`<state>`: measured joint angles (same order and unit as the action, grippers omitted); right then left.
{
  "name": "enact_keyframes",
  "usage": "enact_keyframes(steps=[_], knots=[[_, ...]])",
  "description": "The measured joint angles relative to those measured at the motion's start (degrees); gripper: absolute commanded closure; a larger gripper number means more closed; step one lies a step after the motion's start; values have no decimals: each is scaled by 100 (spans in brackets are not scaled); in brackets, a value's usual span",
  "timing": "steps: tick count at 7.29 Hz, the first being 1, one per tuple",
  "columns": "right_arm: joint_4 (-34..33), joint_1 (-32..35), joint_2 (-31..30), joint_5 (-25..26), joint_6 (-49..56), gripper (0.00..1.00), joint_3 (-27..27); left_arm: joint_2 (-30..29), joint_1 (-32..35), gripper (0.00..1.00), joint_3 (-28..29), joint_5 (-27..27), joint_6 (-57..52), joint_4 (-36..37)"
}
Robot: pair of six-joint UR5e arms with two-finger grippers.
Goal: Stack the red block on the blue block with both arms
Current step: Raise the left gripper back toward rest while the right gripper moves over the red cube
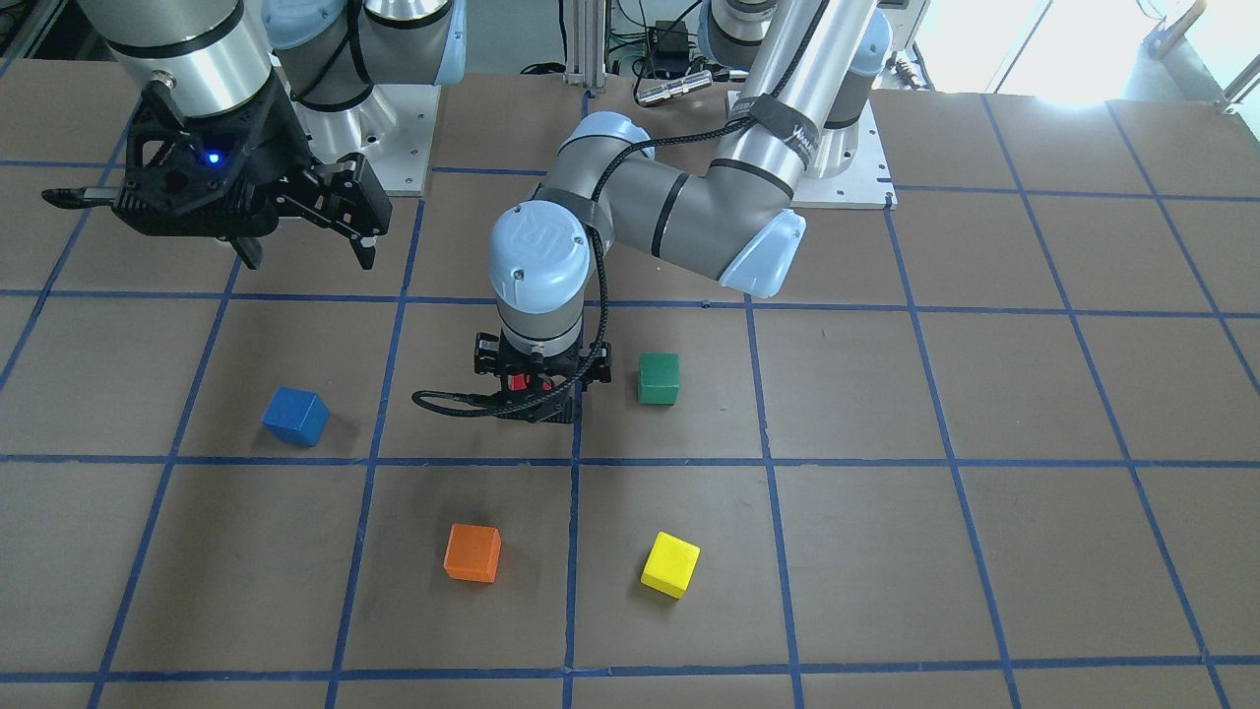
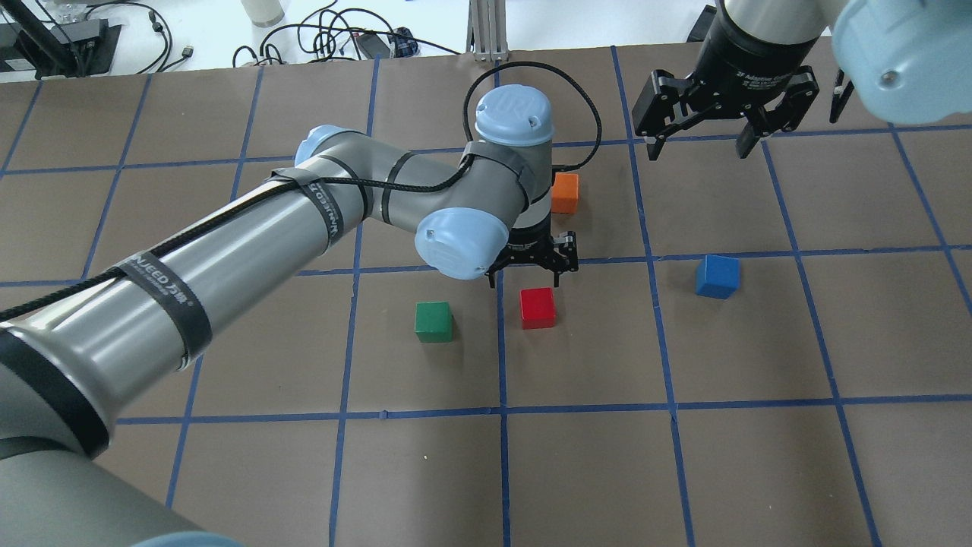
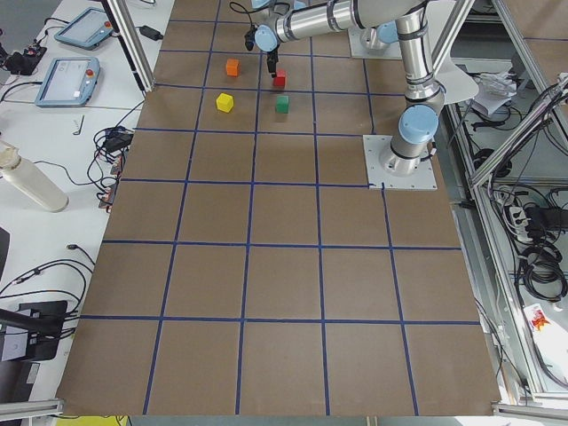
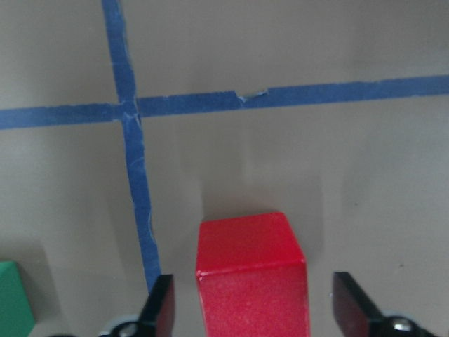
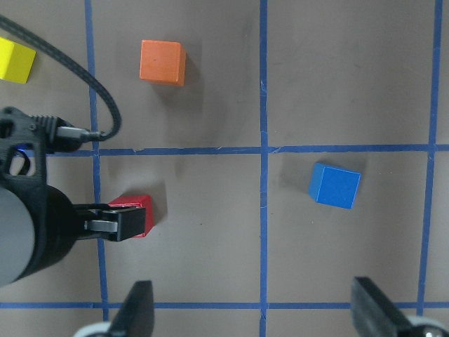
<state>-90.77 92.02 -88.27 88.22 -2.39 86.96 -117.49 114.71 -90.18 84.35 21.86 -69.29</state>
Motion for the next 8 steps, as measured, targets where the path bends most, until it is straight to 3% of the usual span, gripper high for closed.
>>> enact_keyframes(steps=[5,8], knots=[[-247,330,47,-78,-449,0,623,1431,-1698,0,35,188,-1849,-1443],[-1618,1137,436,-53,-1219,0,1523,2197,-2420,0,76,208,-2514,-1825]])
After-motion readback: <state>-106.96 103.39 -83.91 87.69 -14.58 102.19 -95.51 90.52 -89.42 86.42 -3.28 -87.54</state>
